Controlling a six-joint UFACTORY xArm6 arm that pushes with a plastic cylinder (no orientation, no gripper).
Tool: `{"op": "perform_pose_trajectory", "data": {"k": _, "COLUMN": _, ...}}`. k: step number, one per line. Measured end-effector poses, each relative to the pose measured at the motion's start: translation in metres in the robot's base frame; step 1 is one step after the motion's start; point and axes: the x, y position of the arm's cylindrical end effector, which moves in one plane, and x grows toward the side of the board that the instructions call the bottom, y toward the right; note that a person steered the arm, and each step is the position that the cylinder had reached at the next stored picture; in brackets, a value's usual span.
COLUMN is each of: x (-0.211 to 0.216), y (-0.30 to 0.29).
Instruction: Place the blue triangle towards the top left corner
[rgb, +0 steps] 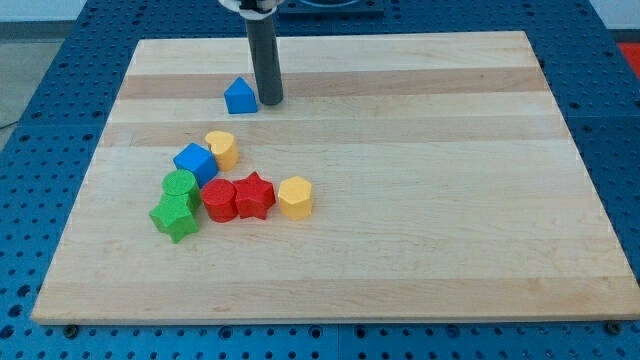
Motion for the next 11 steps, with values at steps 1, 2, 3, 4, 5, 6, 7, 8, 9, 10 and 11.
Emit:
{"op": "perform_pose_trajectory", "data": {"k": 1, "x": 0.005, "y": -0.037}}
{"op": "perform_pose_trajectory", "data": {"k": 2, "x": -0.021, "y": -0.090}}
{"op": "perform_pose_trajectory", "data": {"k": 3, "x": -0.045, "y": -0.092}}
{"op": "perform_pose_trajectory", "data": {"k": 4, "x": -0.042, "y": -0.020}}
{"op": "perform_pose_trajectory", "data": {"k": 5, "x": -0.013, "y": 0.010}}
{"op": "perform_pose_trajectory", "data": {"k": 6, "x": 0.001, "y": -0.017}}
{"op": "perform_pose_trajectory", "data": {"k": 7, "x": -0.005, "y": -0.068}}
{"op": "perform_pose_trajectory", "data": {"k": 8, "x": -0.019, "y": -0.096}}
{"op": "perform_pose_trajectory", "data": {"k": 9, "x": 0.000, "y": -0.095}}
{"op": "perform_pose_trajectory", "data": {"k": 10, "x": 0.006, "y": -0.130}}
{"op": "perform_pose_trajectory", "data": {"k": 11, "x": -0.041, "y": -0.173}}
